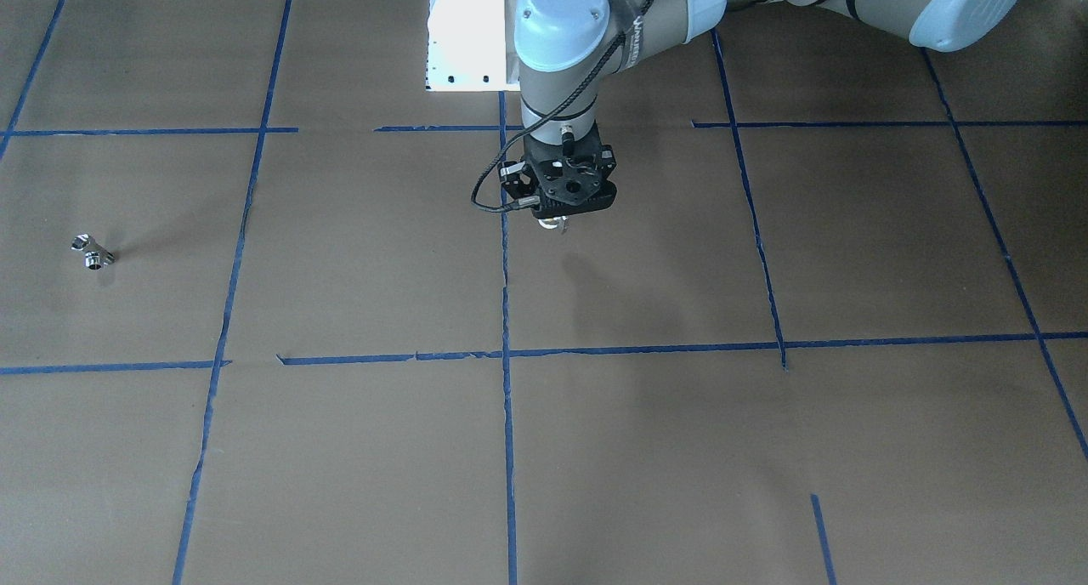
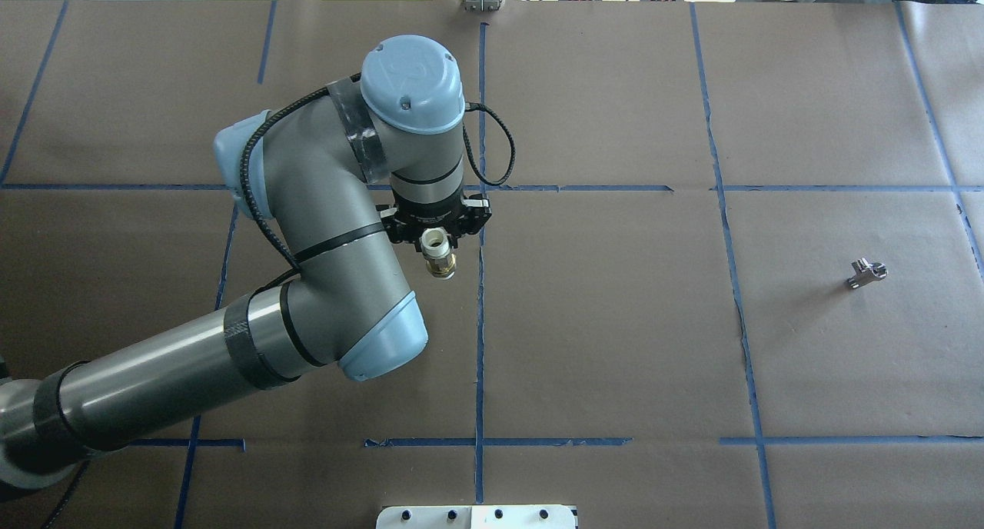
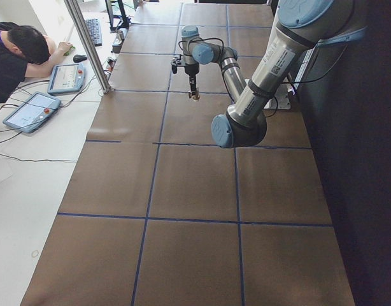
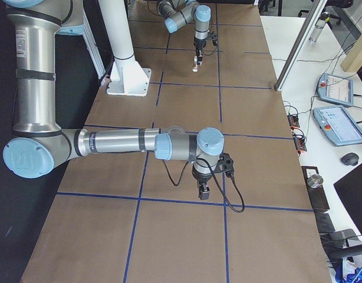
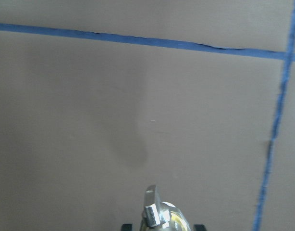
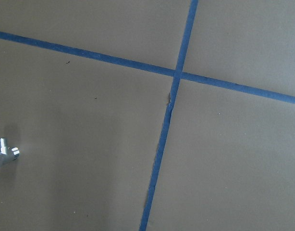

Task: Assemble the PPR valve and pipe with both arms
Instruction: 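Lift the white fitting with the left gripper and carry it to table center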

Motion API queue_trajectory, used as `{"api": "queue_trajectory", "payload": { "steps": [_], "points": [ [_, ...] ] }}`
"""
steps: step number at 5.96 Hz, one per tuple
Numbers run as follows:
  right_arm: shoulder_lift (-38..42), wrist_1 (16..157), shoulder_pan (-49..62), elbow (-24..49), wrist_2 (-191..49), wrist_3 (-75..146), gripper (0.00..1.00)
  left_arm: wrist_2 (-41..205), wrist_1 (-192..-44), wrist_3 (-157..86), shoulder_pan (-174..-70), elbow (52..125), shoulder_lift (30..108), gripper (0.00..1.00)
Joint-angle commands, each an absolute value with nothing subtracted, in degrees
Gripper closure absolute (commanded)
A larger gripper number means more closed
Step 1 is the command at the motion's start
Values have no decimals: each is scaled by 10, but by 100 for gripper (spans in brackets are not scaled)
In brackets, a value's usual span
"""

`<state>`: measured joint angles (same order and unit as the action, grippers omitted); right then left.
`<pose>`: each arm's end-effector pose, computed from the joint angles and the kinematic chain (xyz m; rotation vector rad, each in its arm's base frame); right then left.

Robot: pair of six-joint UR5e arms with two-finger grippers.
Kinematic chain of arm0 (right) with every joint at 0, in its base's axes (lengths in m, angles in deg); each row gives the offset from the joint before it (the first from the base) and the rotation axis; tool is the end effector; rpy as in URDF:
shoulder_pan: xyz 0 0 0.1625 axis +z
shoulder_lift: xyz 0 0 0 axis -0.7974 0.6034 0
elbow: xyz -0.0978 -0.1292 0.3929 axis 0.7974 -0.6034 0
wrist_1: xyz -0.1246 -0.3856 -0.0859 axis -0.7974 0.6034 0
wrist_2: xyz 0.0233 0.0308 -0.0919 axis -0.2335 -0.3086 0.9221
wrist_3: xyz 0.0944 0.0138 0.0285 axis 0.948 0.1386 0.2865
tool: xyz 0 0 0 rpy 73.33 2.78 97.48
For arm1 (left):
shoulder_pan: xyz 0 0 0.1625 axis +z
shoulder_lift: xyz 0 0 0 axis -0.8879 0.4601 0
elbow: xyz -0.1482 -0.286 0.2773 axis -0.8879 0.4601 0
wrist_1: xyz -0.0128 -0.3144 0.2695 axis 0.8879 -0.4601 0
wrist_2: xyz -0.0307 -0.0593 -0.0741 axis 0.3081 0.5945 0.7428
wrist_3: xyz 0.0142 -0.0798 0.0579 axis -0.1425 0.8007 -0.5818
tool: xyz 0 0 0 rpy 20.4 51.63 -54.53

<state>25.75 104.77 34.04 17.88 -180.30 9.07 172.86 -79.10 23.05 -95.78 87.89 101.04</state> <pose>0.0409 -0.4688 0.6272 0.0443 -0.7428 -0.2117 0.5416 -0.4677 0.1213 -0.0527 0.7845 -0.1396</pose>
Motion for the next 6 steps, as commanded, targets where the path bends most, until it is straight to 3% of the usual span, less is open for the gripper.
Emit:
{"api": "queue_trajectory", "payload": {
  "steps": [1,6],
  "points": [
    [257,1048,340,177,-1807,91,0,1700,-846,243,-937,831,1027,100],
    [257,1048,340,173,-1807,90,0,1664,-870,255,-912,816,1027,100]
  ]
}}
